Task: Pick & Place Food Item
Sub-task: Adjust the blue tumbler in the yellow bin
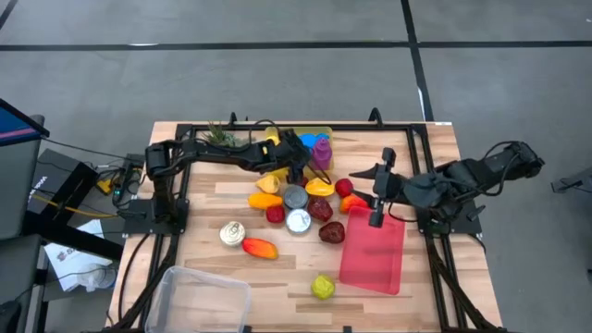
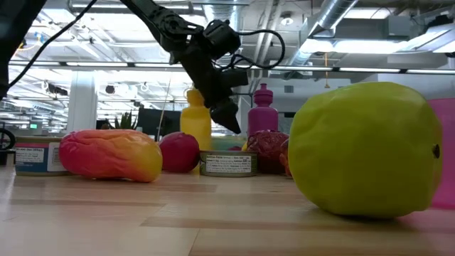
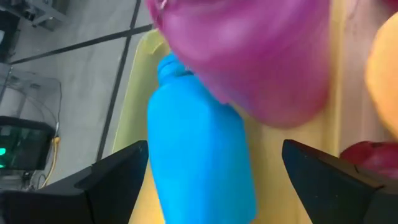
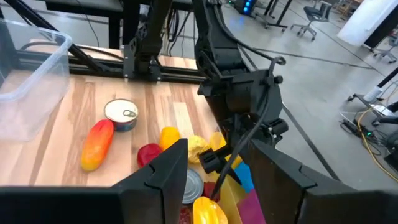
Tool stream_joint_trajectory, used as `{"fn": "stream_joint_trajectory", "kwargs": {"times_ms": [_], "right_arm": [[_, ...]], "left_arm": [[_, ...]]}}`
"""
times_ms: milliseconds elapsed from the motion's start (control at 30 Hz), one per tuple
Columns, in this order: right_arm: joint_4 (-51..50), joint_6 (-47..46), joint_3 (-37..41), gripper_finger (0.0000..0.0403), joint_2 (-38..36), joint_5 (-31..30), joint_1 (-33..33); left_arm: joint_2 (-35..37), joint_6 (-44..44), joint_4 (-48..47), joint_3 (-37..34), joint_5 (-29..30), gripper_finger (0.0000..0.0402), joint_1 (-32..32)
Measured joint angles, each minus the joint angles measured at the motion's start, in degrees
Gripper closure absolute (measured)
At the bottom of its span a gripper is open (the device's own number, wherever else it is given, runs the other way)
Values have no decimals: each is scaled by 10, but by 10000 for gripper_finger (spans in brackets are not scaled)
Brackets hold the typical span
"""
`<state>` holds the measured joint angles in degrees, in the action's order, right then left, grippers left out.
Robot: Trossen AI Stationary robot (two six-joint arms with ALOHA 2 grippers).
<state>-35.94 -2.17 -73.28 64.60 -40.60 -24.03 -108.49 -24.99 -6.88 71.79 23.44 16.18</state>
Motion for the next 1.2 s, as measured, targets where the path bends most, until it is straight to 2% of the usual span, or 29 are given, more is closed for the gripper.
{"fn": "stream_joint_trajectory", "kwargs": {"times_ms": [133, 633, 733, 900, 1000, 1200], "right_arm": [[1, 0, 0, 244, -1, -2, 0], [3, -9, 0, 244, 0, 0, 0], [3, -9, 0, 244, 0, 0, 0], [4, -9, 0, 244, 0, 0, 0], [4, -9, 0, 244, 0, 1, 0], [4, -17, 0, 244, 0, 3, 0]], "left_arm": [[0, 5, 0, 0, -27, 40, 6], [-53, 17, 9, 3, -42, 47, 36], [-55, 17, 8, 3, -43, 59, 37], [-57, 18, 9, 2, -54, 108, 41], [-58, 17, 16, 2, -63, 151, 44], [-60, 12, 26, 0, -63, 282, 42]]}}
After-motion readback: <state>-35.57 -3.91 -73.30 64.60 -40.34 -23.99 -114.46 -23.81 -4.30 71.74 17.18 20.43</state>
